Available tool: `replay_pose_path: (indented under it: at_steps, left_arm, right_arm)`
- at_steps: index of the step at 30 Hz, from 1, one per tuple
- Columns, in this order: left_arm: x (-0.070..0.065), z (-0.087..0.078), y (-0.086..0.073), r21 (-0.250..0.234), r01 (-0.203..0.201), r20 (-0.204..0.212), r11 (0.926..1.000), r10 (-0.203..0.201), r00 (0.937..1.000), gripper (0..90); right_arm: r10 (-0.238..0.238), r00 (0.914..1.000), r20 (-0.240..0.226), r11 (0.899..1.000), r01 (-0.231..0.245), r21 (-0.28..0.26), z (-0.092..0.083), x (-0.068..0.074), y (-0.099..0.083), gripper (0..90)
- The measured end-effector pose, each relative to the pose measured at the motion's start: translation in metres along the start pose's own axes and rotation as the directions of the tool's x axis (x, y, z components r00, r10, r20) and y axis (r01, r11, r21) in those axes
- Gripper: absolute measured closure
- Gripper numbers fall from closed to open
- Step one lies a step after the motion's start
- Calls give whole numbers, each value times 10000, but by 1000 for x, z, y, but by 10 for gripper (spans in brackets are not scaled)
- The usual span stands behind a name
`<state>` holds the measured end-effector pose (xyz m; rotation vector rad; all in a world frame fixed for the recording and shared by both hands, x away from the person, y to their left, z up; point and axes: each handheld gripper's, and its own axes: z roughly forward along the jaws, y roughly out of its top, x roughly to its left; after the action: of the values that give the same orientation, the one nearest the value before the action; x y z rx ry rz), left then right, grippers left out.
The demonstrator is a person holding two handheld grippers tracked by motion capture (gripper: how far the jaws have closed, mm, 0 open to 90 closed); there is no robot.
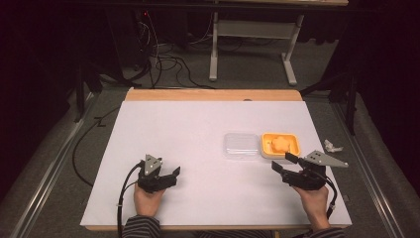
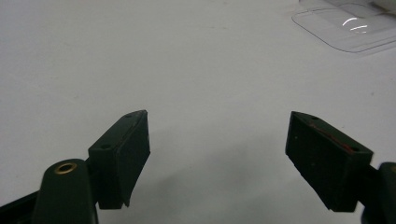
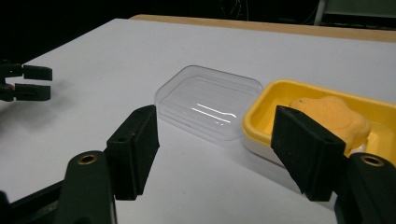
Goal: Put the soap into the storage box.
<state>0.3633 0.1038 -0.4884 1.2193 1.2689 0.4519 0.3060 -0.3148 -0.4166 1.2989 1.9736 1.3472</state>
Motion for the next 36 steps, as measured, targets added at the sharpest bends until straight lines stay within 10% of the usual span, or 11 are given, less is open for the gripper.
replay_pose_path:
  at_steps: [36]
  left_arm:
    - [0,0,0,-48,31,12,10000,-31,10000,224]
  right_arm:
    - [-516,9983,-270,9931,542,1038,34,18,-11,332]
